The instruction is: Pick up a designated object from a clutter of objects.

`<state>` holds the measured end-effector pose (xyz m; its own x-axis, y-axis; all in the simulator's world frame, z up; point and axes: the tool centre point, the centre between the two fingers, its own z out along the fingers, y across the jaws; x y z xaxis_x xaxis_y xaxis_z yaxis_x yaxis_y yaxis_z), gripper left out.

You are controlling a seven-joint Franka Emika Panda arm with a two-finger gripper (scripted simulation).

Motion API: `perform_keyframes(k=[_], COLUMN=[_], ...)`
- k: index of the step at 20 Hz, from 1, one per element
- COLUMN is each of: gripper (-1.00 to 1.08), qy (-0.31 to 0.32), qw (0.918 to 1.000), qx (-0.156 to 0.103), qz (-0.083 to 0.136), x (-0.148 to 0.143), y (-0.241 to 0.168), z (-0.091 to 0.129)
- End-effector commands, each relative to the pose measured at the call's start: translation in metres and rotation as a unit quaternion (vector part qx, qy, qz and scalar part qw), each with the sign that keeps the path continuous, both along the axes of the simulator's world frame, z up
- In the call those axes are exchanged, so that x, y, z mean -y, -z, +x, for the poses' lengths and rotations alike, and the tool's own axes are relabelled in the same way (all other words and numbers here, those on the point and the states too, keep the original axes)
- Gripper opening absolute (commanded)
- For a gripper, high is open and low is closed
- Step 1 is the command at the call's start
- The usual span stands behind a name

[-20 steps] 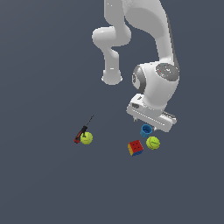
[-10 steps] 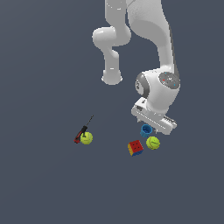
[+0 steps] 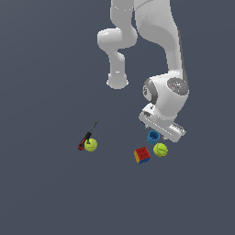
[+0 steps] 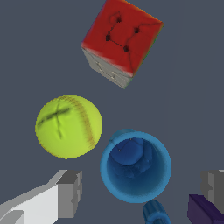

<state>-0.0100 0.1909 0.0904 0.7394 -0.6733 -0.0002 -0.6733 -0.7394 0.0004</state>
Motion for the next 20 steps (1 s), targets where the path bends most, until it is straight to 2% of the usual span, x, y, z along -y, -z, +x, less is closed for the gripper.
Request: perform_keyframes(k=[1,11,16,17,20], gripper=[1.0,1.0,1.0,-1.0,-1.0], qy=[0.0,0.002,0.002,0.002,0.002], qw=[1.0,1.0,1.0,1.0,1.0], qx=[0.0,0.0,0.0,0.0,0.0], qz=[0.0,0.0,0.0,0.0,0.0], x=[0.0,0.0,0.0,0.0,0.0], y=[0.003,0.043,0.05,0.05,0.05], z=[0.0,-0.001,0.0,0.0,0.0])
